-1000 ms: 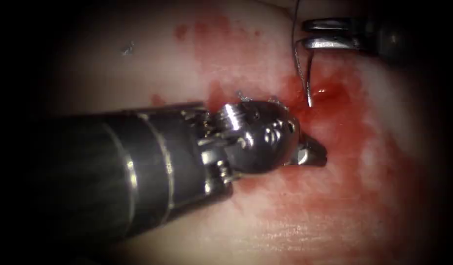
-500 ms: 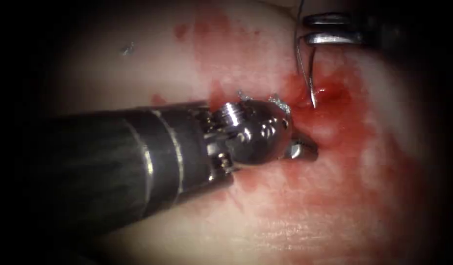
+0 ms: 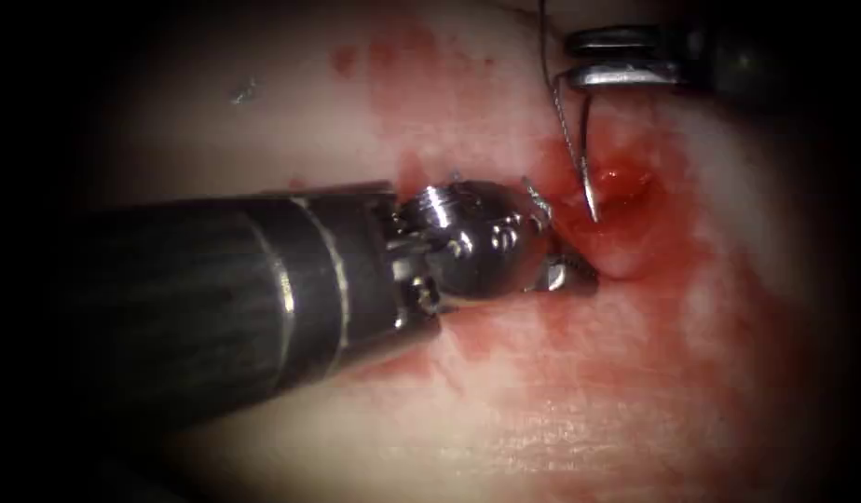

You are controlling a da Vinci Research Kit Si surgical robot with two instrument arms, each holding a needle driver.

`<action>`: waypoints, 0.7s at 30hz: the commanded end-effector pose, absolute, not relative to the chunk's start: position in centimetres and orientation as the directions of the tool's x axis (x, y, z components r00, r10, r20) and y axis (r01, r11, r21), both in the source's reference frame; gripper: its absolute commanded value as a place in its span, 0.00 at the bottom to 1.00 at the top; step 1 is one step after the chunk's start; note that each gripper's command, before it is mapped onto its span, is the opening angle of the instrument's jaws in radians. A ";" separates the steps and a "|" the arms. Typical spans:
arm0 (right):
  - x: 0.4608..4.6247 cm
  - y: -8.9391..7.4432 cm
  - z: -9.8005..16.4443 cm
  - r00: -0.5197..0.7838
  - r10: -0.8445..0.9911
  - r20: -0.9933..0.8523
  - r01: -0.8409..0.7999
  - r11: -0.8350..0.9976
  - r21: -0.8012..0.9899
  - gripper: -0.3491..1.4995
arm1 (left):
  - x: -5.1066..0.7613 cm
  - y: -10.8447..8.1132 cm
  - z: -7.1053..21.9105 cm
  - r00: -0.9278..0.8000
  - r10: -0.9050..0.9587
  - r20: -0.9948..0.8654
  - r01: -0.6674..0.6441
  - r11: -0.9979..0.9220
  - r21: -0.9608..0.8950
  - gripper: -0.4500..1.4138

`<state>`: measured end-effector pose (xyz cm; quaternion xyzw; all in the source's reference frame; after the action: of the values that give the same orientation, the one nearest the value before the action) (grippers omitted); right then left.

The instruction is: Wound Closure

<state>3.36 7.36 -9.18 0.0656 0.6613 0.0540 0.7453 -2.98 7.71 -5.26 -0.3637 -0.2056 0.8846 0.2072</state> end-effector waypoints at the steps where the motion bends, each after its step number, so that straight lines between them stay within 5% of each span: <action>1: 3.45 7.4 -9.1 0.137 0.169 -0.976 0.017 0.985 0.173 0.00 | -3.01 7.8 -5.2 -0.649 0.515 -0.560 -0.214 -0.830 -0.515 0.27; 21: 3.41 7.2 -9.1 0.164 0.278 -0.946 0.049 0.956 0.290 0.00 | -2.99 7.8 -5.3 -0.648 0.516 -0.561 -0.212 -0.829 -0.518 0.26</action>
<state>3.32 7.22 -9.15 0.1358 0.6374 0.0855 0.7536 -2.93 7.73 -5.29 -0.3650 -0.2090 0.8835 0.2063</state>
